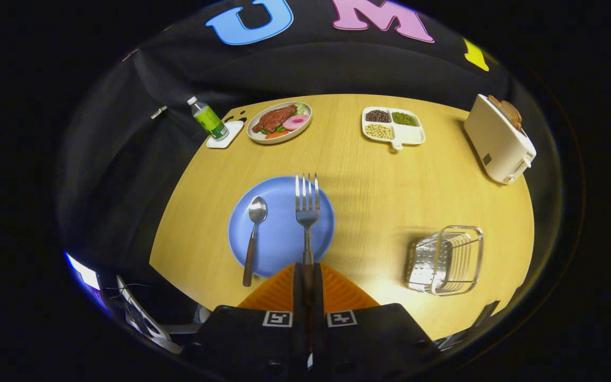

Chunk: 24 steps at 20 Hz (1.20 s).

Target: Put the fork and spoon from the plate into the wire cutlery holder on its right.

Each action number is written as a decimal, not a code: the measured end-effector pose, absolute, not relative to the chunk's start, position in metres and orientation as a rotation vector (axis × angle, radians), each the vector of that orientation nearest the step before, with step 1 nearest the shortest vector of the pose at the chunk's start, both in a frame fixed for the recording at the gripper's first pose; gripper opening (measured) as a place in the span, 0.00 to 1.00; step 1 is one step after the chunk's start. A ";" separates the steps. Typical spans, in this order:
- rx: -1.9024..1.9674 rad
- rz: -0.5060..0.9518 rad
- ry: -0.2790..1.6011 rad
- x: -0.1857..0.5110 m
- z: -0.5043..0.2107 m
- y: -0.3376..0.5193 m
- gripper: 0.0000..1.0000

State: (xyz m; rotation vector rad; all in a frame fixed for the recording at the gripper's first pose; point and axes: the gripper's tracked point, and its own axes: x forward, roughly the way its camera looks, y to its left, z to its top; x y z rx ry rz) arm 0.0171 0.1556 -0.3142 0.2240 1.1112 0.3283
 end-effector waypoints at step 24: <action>-0.194 0.393 1.895 -0.032 -0.354 -0.020 0.09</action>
